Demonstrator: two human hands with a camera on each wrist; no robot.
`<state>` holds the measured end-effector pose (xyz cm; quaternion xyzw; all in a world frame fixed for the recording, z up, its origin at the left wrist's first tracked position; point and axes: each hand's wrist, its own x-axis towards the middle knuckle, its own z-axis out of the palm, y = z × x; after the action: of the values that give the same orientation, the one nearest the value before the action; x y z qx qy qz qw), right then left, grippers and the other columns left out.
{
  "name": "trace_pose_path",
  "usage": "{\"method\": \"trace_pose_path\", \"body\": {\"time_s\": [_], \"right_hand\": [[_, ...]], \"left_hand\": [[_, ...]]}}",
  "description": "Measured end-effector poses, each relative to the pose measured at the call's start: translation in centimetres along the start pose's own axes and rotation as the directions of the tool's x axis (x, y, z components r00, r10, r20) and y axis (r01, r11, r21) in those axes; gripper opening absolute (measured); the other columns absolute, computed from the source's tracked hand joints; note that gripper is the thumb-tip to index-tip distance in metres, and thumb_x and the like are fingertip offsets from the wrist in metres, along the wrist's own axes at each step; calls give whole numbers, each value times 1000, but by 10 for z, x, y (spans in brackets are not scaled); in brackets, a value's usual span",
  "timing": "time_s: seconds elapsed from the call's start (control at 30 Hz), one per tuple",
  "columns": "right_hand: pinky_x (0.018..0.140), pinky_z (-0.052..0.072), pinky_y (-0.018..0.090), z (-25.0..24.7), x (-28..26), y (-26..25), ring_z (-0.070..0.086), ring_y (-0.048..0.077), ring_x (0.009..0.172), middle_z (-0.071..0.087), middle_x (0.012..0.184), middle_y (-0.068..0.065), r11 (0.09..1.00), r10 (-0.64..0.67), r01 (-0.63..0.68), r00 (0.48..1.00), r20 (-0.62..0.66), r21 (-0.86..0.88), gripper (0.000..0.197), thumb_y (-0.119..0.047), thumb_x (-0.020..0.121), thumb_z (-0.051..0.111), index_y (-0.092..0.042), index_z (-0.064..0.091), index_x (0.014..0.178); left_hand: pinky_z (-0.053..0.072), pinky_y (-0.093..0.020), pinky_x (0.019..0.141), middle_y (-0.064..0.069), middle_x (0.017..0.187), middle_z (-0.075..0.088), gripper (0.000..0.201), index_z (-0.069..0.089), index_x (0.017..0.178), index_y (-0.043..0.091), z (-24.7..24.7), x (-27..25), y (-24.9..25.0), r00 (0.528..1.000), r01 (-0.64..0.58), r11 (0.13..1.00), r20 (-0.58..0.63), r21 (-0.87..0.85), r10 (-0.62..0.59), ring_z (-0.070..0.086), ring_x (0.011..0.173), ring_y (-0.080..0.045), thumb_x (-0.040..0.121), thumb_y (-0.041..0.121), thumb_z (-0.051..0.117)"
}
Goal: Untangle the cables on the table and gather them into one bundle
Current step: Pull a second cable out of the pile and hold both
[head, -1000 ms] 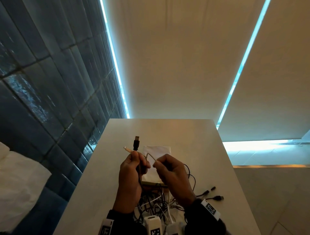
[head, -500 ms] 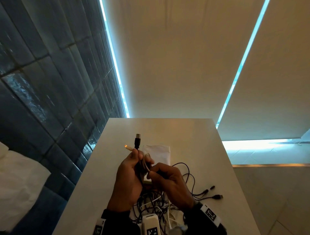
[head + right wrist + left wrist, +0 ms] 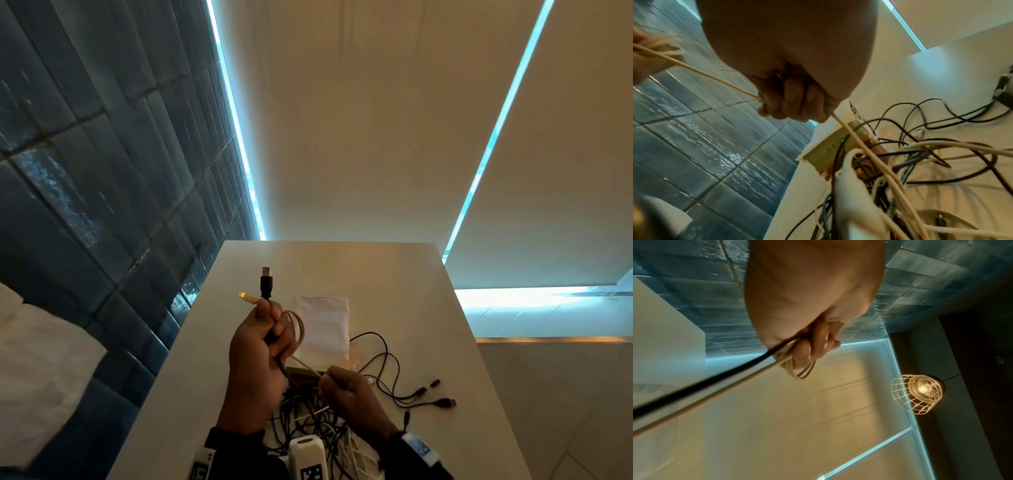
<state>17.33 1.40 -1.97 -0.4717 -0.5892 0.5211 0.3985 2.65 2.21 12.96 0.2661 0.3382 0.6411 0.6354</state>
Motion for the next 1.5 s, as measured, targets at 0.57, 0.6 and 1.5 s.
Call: {"method": "trace_pose_path", "body": {"time_s": [0.57, 0.6, 1.5], "right_hand": [[51, 40, 17, -11, 14, 2, 50, 4, 54, 57, 63, -2, 982, 138, -156, 976, -166, -104, 23, -15, 92, 59, -8, 63, 70], [52, 41, 17, -12, 17, -6, 52, 4, 56, 58, 64, -2, 987, 137, -149, 973, -186, -56, 21, -14, 91, 60, -5, 64, 72], [65, 46, 24, -10, 11, -75, 56, 16, 67, 61, 73, 9, 967, -4, -43, 984, 181, 252, 19, -27, 89, 63, -14, 70, 77]], "left_hand": [[15, -19, 37, 3, 50, 33, 36, 44, 72, 9, -1, -1, 2, 997, 39, 974, -77, 225, -22, 20, 37, -6, 103, 24, 31], [15, -20, 37, 2, 50, 33, 36, 44, 72, 10, -2, 0, 1, 996, 37, 969, -92, 246, -15, 20, 38, -6, 103, 24, 31], [38, -24, 48, -6, 69, 54, 27, 46, 71, 12, -2, 7, -8, 992, 110, 993, -55, -47, -113, 40, 47, -12, 92, 30, 42]]}}
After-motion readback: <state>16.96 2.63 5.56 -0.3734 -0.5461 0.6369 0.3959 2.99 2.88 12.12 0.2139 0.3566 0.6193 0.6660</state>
